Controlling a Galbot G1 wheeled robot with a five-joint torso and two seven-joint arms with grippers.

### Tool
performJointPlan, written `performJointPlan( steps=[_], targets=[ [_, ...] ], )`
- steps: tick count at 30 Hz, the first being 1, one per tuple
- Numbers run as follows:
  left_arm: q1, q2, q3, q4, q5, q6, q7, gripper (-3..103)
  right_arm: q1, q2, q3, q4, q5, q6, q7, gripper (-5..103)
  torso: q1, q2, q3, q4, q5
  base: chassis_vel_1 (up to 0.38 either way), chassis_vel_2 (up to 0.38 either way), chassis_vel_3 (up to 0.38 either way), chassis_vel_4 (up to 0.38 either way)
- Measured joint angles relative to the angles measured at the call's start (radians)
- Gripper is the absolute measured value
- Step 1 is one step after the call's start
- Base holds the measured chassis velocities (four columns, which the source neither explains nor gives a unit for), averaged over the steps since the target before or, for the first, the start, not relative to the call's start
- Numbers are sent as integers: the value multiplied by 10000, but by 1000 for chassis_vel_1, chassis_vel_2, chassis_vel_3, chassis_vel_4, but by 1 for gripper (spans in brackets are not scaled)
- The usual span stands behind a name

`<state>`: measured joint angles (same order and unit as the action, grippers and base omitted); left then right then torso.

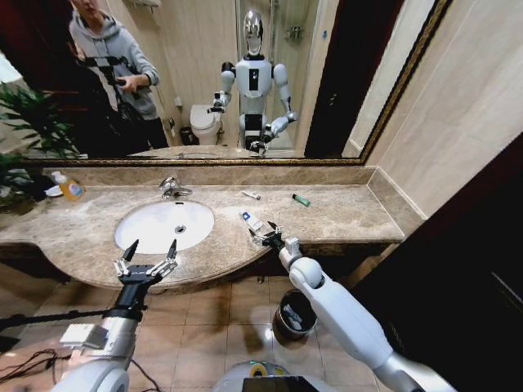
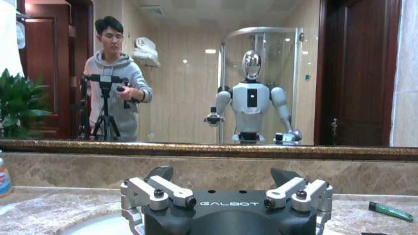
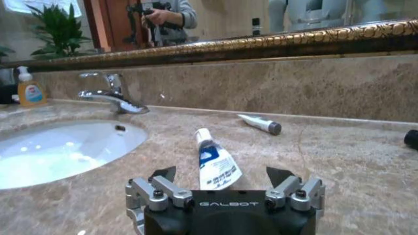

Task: Pick up the trash from the sink and place it in the trash bin.

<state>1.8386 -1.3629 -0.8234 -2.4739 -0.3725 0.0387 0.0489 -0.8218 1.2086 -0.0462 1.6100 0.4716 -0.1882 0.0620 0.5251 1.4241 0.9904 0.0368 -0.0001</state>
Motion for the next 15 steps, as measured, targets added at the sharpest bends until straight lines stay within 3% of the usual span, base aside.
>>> performJointPlan(
  steps=[3,7,9,15],
  targets=[
    [0,0,-1,0,0,0,0,100,129,85,-20,-230,122,-38,0,91,0,0,0,1,0,0,0,0,0],
    [0,0,-1,0,0,0,0,100,151,105,-76,-413,204,-58,-51,74,0,0,0,0,0,0,0,0,0],
    [0,0,0,0,0,0,0,100,142,115,-84,-436,220,-58,-63,74,0,0,0,0,0,0,0,0,0],
    [0,0,0,0,0,0,0,100,170,160,-100,-481,326,-58,-119,47,0,0,0,0,0,0,0,0,0]
  ],
)
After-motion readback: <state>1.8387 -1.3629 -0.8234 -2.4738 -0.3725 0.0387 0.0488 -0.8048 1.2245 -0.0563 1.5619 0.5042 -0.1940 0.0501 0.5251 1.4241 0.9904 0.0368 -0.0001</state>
